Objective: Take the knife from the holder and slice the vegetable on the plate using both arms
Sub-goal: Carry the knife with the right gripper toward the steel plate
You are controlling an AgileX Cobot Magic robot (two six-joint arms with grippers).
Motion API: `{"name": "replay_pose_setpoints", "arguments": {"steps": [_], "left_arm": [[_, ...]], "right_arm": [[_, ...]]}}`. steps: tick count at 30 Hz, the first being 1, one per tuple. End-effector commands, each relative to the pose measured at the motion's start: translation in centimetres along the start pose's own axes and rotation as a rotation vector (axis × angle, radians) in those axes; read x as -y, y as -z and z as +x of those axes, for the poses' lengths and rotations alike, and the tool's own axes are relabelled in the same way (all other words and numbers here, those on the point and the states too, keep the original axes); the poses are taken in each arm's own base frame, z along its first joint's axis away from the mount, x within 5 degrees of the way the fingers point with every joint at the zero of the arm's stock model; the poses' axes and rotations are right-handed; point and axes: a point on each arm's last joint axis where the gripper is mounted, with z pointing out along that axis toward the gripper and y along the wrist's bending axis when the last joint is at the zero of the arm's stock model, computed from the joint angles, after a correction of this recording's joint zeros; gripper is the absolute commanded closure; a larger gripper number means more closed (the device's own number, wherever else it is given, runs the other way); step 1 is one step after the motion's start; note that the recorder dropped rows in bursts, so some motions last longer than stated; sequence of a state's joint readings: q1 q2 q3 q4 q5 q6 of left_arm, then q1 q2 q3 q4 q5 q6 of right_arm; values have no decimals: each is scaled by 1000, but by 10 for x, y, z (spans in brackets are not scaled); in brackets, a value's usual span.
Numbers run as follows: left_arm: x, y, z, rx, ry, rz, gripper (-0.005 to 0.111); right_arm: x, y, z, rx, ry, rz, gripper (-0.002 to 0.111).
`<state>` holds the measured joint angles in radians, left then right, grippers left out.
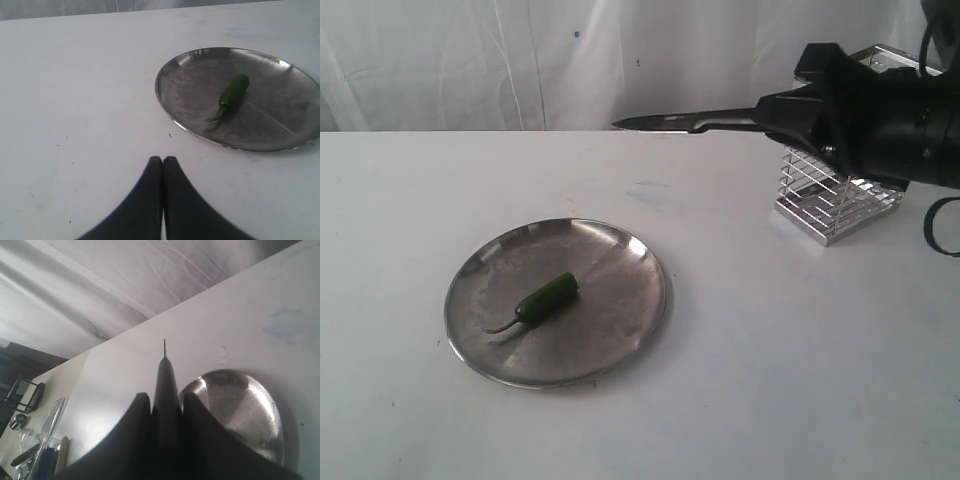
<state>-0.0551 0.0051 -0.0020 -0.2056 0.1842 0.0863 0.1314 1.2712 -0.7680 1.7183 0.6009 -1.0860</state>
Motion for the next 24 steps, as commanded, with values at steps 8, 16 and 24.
{"name": "replay_pose_setpoints", "arguments": {"steps": [8, 16, 24], "left_arm": [[0, 0, 0, 9, 3, 8, 107], [0, 0, 0, 9, 3, 8, 107], [0, 0, 0, 9, 3, 8, 107]], "right_arm": [[5, -9, 17, -88, -27, -62, 108], [-6, -8, 21, -138, -67, -164, 108], [-8, -11, -11, 6, -105, -42, 108]]}}
